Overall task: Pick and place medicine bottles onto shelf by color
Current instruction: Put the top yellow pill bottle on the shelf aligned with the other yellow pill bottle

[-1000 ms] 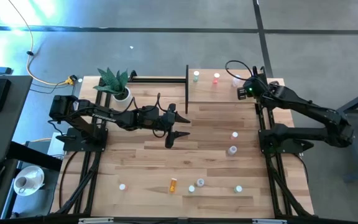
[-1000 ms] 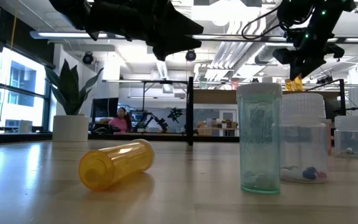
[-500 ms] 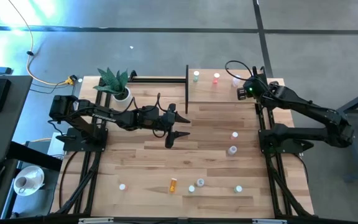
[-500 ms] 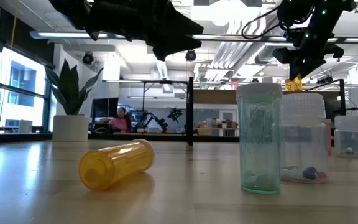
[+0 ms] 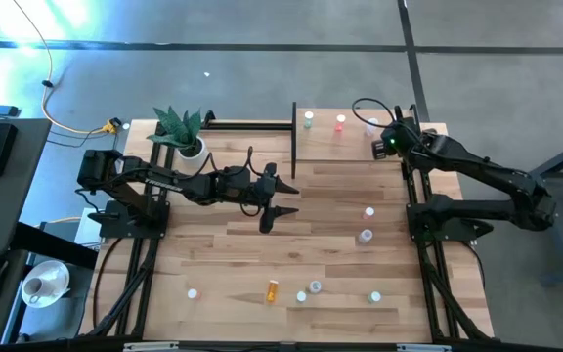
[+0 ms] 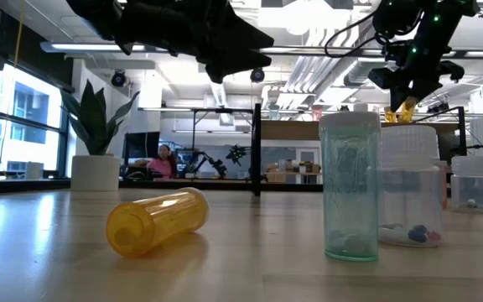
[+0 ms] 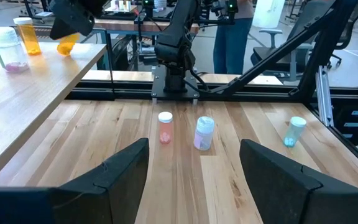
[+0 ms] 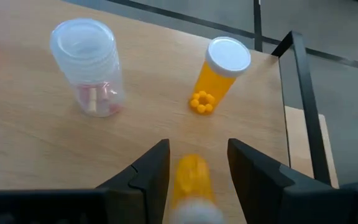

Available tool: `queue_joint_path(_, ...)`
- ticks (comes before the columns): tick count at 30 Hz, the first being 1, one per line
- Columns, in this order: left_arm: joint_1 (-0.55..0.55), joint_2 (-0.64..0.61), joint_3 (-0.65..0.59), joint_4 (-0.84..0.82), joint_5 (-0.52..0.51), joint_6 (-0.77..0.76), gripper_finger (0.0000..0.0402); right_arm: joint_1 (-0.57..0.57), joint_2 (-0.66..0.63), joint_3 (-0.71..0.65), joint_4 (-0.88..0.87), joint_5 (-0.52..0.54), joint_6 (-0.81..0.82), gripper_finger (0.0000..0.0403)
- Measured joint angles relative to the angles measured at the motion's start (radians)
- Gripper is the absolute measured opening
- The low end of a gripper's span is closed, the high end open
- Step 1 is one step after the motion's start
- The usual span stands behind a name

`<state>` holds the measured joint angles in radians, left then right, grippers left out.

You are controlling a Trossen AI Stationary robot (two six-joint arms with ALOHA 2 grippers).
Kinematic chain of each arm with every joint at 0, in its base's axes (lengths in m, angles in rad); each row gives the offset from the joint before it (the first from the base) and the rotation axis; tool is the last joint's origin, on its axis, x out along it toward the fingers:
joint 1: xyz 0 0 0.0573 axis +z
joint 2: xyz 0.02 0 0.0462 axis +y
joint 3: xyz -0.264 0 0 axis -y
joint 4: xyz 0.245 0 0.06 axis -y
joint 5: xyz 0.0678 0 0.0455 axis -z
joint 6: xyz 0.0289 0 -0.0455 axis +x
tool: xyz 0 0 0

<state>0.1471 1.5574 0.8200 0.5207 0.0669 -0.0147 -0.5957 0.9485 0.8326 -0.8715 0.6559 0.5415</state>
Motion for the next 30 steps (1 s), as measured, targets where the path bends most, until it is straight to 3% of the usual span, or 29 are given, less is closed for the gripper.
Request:
queue_joint_path(9, 0.0, 0.0, 0.0, -0.001, 0.0, 0.0, 0.0241, 0.001, -0.004, 0.003, 0.007, 0.003, -0.04, 0.0154)
queue_joint_path(17, 0.0, 0.0, 0.0, -0.001, 0.0, 0.0, 0.0241, 0.03, -0.085, 0.003, -0.024, -0.074, -0.078, 0.0154)
queue_joint_path(30, 0.0, 0.0, 0.0, -0.001, 0.0, 0.0, 0.0241, 0.163, -0.204, 0.004, -0.209, -0.092, 0.097, 0.0154)
